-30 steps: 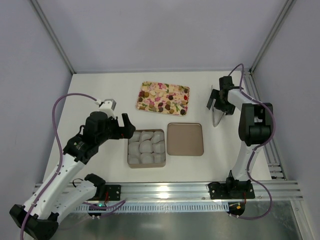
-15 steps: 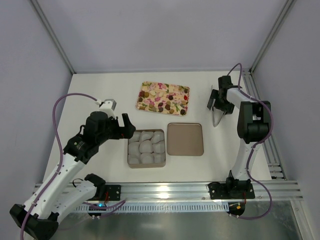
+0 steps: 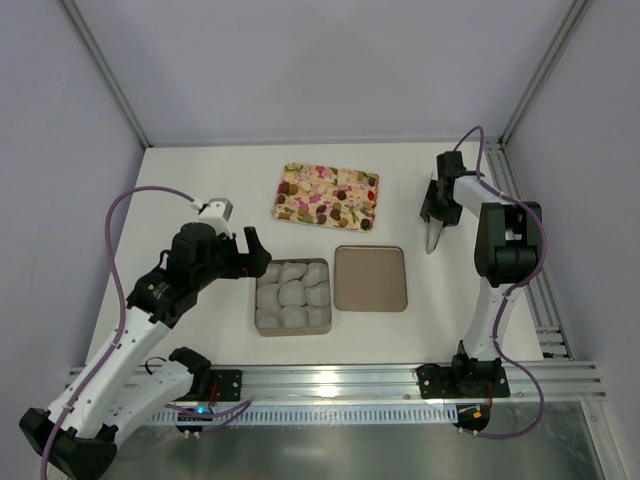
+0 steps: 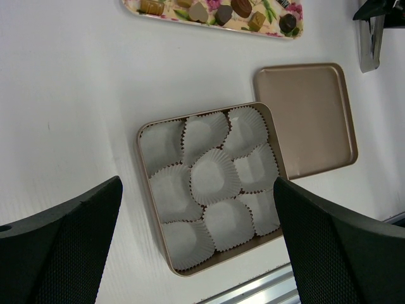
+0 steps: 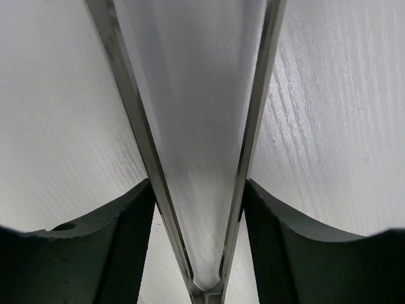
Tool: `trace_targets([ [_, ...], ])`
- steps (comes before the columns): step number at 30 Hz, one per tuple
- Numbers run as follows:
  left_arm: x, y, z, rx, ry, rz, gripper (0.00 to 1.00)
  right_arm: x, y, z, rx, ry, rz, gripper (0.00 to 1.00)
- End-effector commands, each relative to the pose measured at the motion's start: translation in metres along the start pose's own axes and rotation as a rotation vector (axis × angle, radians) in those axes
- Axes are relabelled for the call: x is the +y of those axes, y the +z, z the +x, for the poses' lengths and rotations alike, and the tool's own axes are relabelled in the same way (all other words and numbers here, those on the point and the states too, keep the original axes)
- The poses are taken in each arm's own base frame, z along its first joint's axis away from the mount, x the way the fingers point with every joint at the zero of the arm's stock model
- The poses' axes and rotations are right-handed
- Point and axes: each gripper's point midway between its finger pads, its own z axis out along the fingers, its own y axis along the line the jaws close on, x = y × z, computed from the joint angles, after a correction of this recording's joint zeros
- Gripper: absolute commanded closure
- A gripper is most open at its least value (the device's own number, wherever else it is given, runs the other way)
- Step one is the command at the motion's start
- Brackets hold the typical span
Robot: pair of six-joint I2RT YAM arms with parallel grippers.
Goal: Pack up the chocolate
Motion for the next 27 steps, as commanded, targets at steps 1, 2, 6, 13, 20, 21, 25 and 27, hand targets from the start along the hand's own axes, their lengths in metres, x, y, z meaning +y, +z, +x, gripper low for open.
trace_targets([
  [1,-0.003,-0.001,-0.004,-0.011,-0.008,0.012,0.0,0.004,-0.015,-0.005,-0.025,-0.012,-0.015,0.44],
  [2,-0.003,-0.001,-0.004,-0.009,-0.007,0.011,0.0,0.004,-0.025,-0.011,-0.048,-0.013,-0.017,0.47],
  [6,-0.002,-0.001,-0.005,-0.012,-0.005,0.008,0.0,0.013,-0.052,-0.021,-0.099,-0.028,-0.037,0.5],
  [13,0.001,-0.004,-0.008,-0.022,0.005,-0.013,0.0,0.02,-0.092,-0.023,-0.161,-0.048,-0.08,0.5],
  [20,0.009,-0.008,-0.004,-0.005,0.013,-0.049,0.0,0.022,-0.119,-0.014,-0.188,-0.055,-0.121,0.51],
  [21,0.01,-0.008,-0.003,-0.005,0.013,-0.055,0.0,0.022,-0.122,-0.014,-0.194,-0.054,-0.123,0.5],
  [25,0.015,-0.013,0.001,-0.006,0.007,-0.074,0.0,0.023,-0.136,-0.006,-0.206,-0.066,-0.136,0.52],
  [27,0.018,-0.013,0.003,-0.006,0.003,-0.084,0.0,0.028,-0.147,-0.006,-0.223,-0.076,-0.156,0.52],
])
